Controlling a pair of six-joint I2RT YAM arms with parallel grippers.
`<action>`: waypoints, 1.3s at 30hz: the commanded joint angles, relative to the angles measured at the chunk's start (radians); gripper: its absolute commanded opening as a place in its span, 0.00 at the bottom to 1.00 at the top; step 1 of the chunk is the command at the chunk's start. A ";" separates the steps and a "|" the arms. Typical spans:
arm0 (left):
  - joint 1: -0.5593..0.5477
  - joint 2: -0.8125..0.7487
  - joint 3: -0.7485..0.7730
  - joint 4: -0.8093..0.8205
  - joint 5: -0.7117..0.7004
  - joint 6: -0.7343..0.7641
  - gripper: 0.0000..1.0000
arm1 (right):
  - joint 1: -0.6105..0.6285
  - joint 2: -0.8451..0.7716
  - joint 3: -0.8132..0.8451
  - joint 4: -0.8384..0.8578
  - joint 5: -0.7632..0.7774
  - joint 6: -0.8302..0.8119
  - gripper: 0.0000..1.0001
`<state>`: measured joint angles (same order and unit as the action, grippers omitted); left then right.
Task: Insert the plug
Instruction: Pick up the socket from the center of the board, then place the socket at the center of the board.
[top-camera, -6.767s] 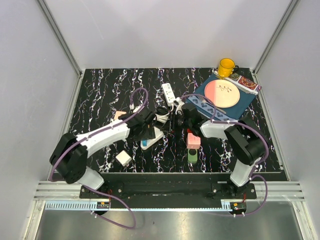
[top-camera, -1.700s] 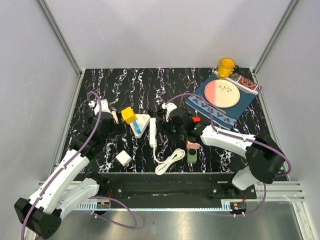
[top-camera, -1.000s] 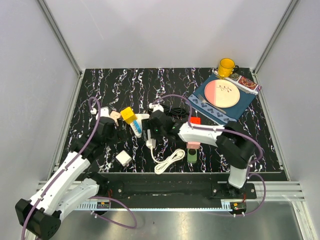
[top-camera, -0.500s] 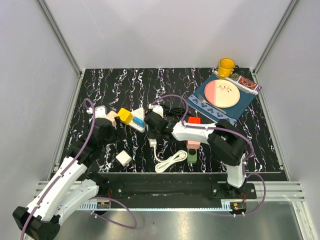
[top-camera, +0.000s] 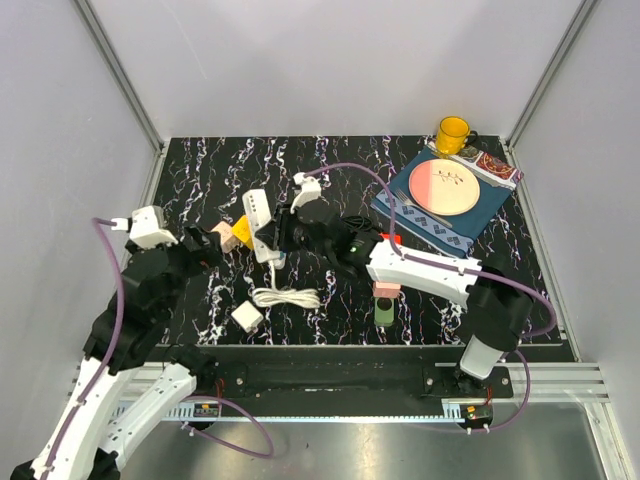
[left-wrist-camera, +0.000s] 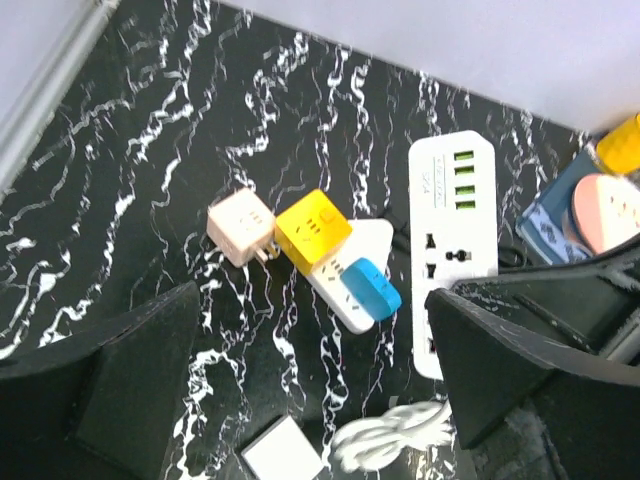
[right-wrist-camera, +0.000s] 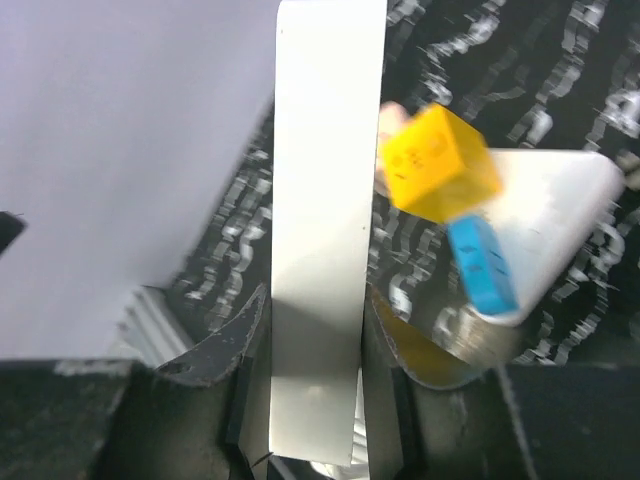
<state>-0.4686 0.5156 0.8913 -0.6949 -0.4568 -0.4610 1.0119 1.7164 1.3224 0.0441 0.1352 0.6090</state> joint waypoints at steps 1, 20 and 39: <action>0.005 -0.017 0.063 0.023 -0.074 0.064 0.99 | 0.011 -0.087 -0.124 0.408 -0.045 0.115 0.00; 0.005 0.084 -0.104 0.156 0.191 0.079 0.99 | -0.058 -0.127 -0.870 0.700 0.147 0.403 0.11; 0.005 0.190 -0.115 0.115 0.102 -0.010 0.99 | -0.075 -0.304 -0.751 0.154 0.193 0.309 0.86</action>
<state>-0.4679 0.6849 0.7746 -0.5995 -0.3122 -0.4458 0.9432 1.4696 0.4911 0.3462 0.2794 1.0130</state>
